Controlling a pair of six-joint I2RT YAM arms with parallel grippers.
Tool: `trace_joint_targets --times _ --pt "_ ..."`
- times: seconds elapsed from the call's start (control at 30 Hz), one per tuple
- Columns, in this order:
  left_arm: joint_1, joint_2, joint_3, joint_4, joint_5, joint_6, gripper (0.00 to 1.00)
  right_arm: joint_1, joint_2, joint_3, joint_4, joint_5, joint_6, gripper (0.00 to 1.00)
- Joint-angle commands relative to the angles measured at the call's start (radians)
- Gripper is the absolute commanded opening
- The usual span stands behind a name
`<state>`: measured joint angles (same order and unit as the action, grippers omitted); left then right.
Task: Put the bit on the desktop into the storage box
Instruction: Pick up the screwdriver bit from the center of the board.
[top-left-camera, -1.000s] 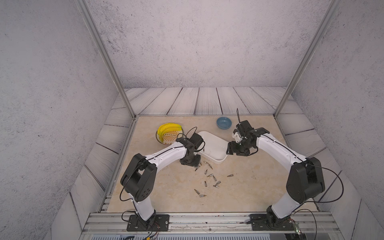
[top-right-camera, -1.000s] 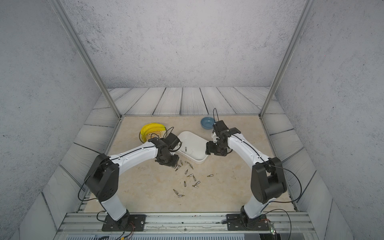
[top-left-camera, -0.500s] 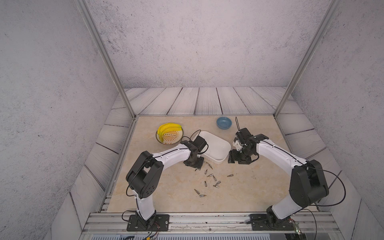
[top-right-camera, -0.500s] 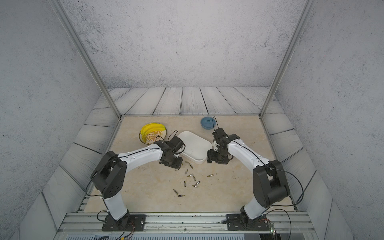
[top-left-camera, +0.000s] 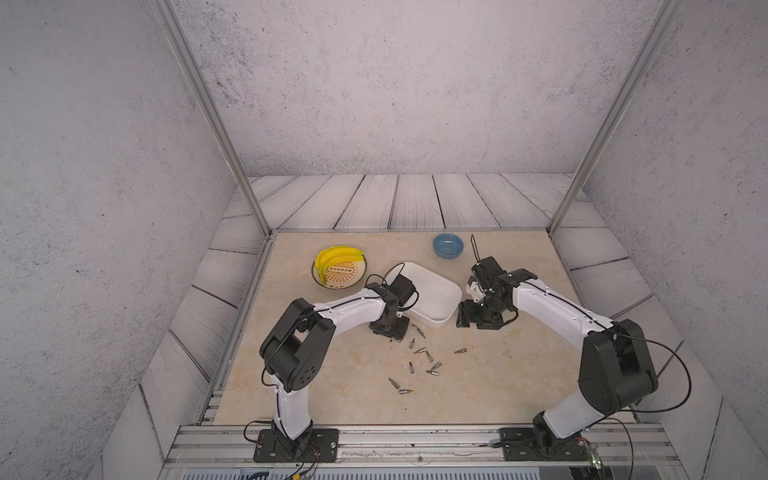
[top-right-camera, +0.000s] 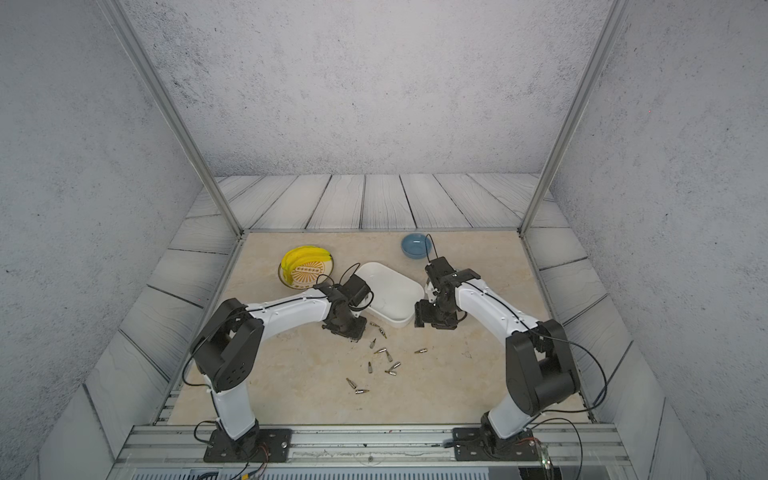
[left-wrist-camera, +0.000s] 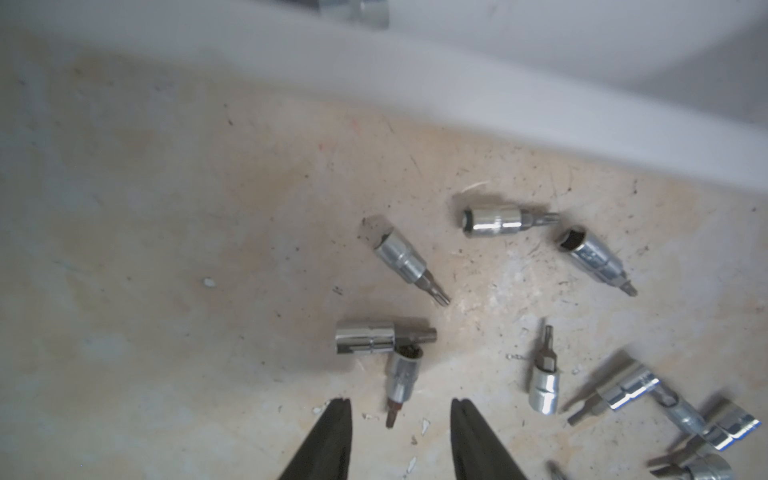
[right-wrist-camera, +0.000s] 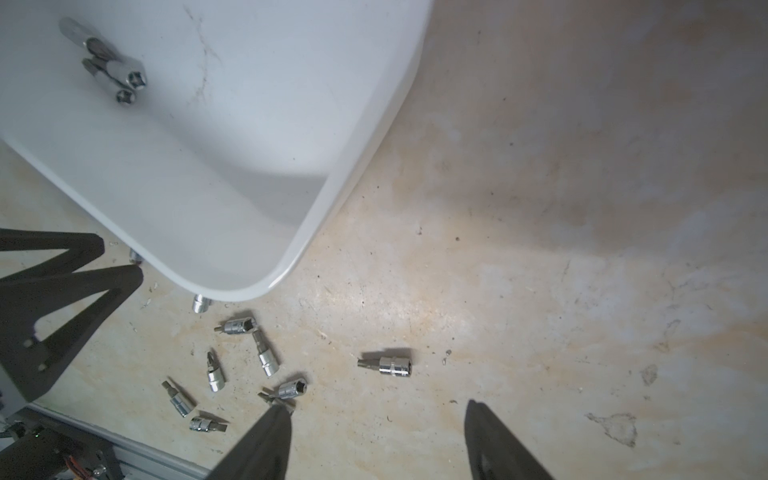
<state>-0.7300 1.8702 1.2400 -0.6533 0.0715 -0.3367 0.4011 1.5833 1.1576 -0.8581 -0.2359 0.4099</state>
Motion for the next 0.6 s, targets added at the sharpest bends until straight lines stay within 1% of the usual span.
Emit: trace_joint_targets --times 0.0,0.23,0.57 --pt "-0.003 0.032 0.022 -0.005 -0.011 0.010 0.44 0.003 -0.035 -0.006 -0.009 0.007 0.001 0.71" --pt "-0.004 0.043 0.023 0.008 -0.021 0.011 0.41 0.002 -0.032 -0.003 -0.008 0.001 0.000 0.71" --pt "-0.005 0.079 0.039 0.003 -0.007 0.015 0.33 0.003 -0.031 0.002 -0.012 -0.002 -0.002 0.71"
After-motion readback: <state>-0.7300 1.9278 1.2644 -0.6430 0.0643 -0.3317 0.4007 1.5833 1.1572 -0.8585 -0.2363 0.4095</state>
